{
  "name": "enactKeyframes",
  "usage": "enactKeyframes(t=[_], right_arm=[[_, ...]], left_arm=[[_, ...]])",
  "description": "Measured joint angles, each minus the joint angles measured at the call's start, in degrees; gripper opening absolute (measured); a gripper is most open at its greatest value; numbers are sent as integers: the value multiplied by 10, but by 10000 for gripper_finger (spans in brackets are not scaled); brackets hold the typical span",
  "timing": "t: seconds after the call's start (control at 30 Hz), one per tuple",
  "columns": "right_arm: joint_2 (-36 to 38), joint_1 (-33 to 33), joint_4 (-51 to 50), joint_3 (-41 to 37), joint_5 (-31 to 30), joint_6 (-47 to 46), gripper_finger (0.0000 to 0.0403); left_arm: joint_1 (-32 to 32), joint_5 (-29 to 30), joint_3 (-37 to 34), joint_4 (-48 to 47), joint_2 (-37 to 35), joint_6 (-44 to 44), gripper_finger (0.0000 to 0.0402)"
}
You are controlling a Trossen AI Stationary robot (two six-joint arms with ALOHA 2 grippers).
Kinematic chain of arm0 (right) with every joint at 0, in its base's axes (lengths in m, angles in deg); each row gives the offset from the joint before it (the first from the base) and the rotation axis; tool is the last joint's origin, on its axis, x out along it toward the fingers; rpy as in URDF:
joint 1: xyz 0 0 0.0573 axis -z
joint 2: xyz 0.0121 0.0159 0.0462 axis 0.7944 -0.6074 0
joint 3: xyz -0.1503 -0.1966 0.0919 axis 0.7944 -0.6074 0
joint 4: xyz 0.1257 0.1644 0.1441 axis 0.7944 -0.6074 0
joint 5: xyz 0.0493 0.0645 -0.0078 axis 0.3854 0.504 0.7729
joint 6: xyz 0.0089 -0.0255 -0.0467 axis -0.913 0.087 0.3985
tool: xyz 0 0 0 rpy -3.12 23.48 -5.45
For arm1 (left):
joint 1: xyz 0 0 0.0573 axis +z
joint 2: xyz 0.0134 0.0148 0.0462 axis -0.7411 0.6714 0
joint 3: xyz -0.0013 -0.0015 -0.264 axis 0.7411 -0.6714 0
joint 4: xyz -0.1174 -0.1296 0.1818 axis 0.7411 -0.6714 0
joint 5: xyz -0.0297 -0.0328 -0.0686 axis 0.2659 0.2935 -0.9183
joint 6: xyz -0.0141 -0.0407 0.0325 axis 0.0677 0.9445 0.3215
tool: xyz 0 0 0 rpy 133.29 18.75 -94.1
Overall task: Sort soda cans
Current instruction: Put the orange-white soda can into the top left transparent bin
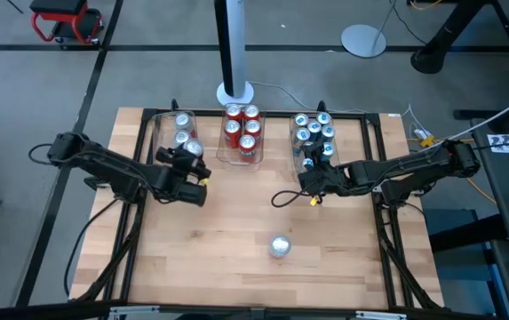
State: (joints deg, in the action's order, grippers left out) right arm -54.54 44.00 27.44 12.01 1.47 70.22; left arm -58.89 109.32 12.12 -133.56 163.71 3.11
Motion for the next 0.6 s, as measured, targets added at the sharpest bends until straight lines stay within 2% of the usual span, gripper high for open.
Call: enactKeyframes(t=[0.43, 0.6], right_arm=[[0, 0, 0, 0, 0, 0, 380], [0, 0, 0, 0, 0, 0, 380]], left_arm=[[7, 0, -86, 2, 0, 209, 292], [7, -3, -134, 63, 0, 256, 292]])
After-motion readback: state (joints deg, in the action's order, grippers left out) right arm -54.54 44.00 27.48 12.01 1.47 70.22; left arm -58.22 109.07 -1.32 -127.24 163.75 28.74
